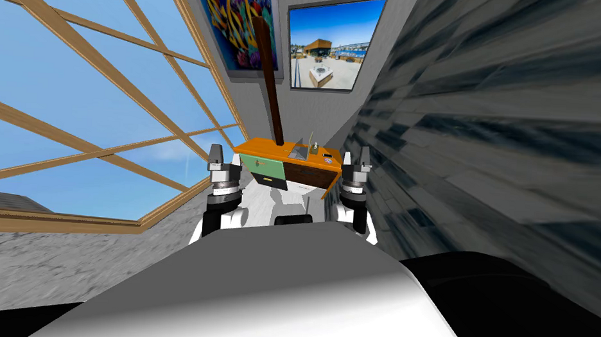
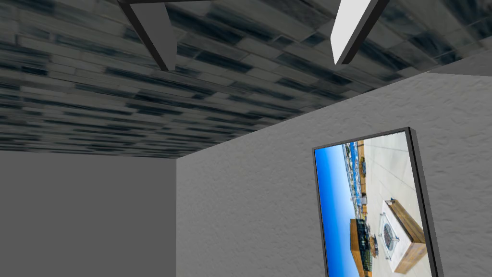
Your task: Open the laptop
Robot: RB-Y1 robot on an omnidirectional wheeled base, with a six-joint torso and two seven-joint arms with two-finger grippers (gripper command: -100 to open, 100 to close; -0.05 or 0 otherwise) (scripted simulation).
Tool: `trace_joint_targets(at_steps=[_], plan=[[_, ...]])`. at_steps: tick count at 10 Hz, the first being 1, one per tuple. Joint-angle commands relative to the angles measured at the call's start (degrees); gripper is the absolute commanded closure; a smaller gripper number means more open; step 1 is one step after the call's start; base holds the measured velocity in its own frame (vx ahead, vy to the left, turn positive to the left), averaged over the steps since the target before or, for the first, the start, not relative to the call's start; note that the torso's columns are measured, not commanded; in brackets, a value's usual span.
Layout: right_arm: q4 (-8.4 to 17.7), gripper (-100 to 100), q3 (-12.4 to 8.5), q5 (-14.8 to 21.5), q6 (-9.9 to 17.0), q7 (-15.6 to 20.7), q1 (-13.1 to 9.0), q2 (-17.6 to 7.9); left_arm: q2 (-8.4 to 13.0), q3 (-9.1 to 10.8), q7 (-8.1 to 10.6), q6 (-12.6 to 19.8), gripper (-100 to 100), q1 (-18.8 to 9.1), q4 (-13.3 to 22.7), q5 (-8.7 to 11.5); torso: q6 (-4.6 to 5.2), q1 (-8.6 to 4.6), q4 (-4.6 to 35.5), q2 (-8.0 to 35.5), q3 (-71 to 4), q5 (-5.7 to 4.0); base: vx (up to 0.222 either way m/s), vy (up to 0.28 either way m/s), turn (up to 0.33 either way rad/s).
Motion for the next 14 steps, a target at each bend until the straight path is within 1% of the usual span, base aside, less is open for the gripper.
trace_joint_targets(at_steps=[1, 3, 9, 10, 11, 14], plan=[[0.0, 0, 0.0, 0.0, 0.0, 0.0, 0.0, 0.0, 0.0, 0.0, 0.0, 0.0, 0, 0.0, 0.0, 0.0, 0.0, 0.0, 2.35, 2.32, -4.67, 0.0, 0.0, 0.0, 0.0], [-0.01, 0, 0.0, 0.0, 0.0, 0.0, 0.0, 0.0, 0.0, 0.0, 0.0, 0.0, 0, 0.0, -0.01, 0.0, 0.0, 0.0, 10.06, 10.03, -20.14, 0.0, 0.0, 0.0, 0.0], [-0.02, 0, 0.0, 0.0, -0.01, 0.0, 0.0, 0.0, 0.0, 0.0, 0.0, -0.01, 0, 0.0, -0.02, 0.0, 0.0, 0.0, 35.37, 35.39, -70.73, 0.0, 0.0, 0.0, 0.0], [0.56, -100, 0.05, 0.12, 0.96, 0.93, -0.51, -2.71, 0.0, 0.0, 0.0, -0.01, 0, 0.0, -0.02, 0.0, 0.0, 0.0, 39.6, 39.62, -79.19, 0.0, 0.01, 0.013, 0.031], [0.92, -100, 0.08, 0.19, 1.58, 1.53, -0.83, -4.05, 0.0, 0.0, 0.0, 0.0, 0, 0.0, 0.0, 0.0, -0.01, 0.03, 41.49, 41.53, -83.14, 0.01, 0.015, 0.023, 0.039], [2.34, -100, 0.21, 0.52, 4.2, 4.08, -2.19, -8.81, 0.0, 0.0, 0.0, 0.0, 0, 0.01, 0.01, 0.0, 0.0, 0.03, 42.26, 42.24, -84.58, 0.01, 0.019, 0.029, 0.048]])
